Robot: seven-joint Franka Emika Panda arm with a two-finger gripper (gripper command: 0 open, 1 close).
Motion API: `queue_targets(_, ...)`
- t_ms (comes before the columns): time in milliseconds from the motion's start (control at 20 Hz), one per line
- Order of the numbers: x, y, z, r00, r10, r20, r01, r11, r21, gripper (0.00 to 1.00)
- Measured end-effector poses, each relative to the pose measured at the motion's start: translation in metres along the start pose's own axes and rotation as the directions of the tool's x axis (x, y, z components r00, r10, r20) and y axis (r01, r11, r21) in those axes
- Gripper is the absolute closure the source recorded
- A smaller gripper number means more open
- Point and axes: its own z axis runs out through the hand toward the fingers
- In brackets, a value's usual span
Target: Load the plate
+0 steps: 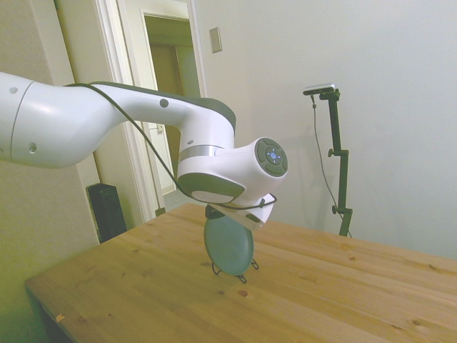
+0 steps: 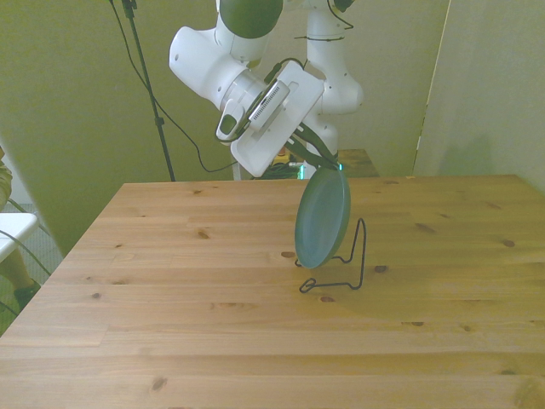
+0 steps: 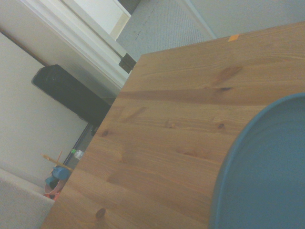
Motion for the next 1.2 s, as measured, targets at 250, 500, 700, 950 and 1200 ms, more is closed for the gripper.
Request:
queue_targets(250, 0.001, -0.005, 0.002, 1.000, -0.009, 0.004, 0.009, 1.000, 0.001, 1.00)
queue_targets(500, 0.003, -0.001, 0.009, 1.000, -0.001, 0.013, 0.001, 1.000, -0.001, 1.00)
queue_targets(700, 0.006, 0.000, 0.016, 1.000, 0.001, 0.021, -0.001, 1.000, -0.005, 1.00)
queue_targets(950, 0.012, 0.001, 0.020, 1.000, 0.001, 0.023, 0.000, 1.000, -0.010, 1.00)
queue_targets(1200, 0.015, 0.004, 0.023, 1.000, 0.006, 0.022, -0.006, 1.000, -0.015, 1.00)
